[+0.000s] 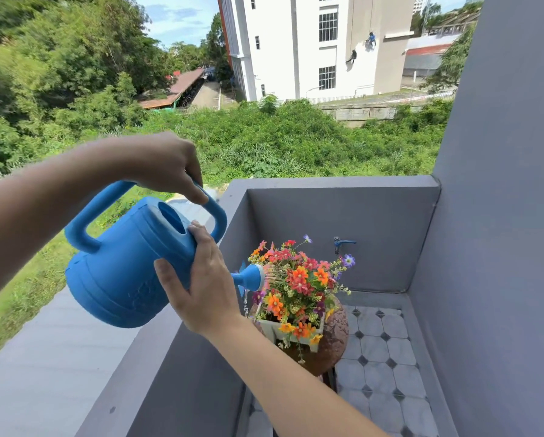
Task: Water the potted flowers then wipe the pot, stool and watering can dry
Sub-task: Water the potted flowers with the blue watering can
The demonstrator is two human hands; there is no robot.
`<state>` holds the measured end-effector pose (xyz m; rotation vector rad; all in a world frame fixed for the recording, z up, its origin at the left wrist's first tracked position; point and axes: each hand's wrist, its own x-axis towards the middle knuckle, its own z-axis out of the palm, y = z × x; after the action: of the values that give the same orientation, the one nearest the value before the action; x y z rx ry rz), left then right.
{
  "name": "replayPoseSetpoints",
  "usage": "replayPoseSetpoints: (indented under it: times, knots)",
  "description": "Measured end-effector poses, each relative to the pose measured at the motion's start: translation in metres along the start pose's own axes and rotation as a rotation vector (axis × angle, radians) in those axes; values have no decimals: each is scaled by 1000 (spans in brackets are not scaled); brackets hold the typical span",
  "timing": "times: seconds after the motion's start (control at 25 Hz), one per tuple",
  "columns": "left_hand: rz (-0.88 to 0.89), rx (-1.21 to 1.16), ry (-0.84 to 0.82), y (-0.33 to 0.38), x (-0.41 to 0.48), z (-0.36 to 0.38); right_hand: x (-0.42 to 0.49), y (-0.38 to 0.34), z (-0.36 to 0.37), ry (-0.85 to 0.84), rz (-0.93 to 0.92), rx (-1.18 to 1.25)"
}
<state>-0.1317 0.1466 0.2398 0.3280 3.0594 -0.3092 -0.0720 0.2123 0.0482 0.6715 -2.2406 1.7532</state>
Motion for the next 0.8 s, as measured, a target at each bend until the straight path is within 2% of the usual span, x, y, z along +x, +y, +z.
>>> replayPoseSetpoints:
  times: [0.36,0.64,0.8]
  knots:
    - [54,-60,31,23,4,-4,-4,6,-23,64,-15,-73]
    - [-38,-80,110,0,2,-14,23,-1,-18,-1,-52,-40]
    - [-92,-187,145,-18,-13,5,19,3,-11,-63,-85,-100]
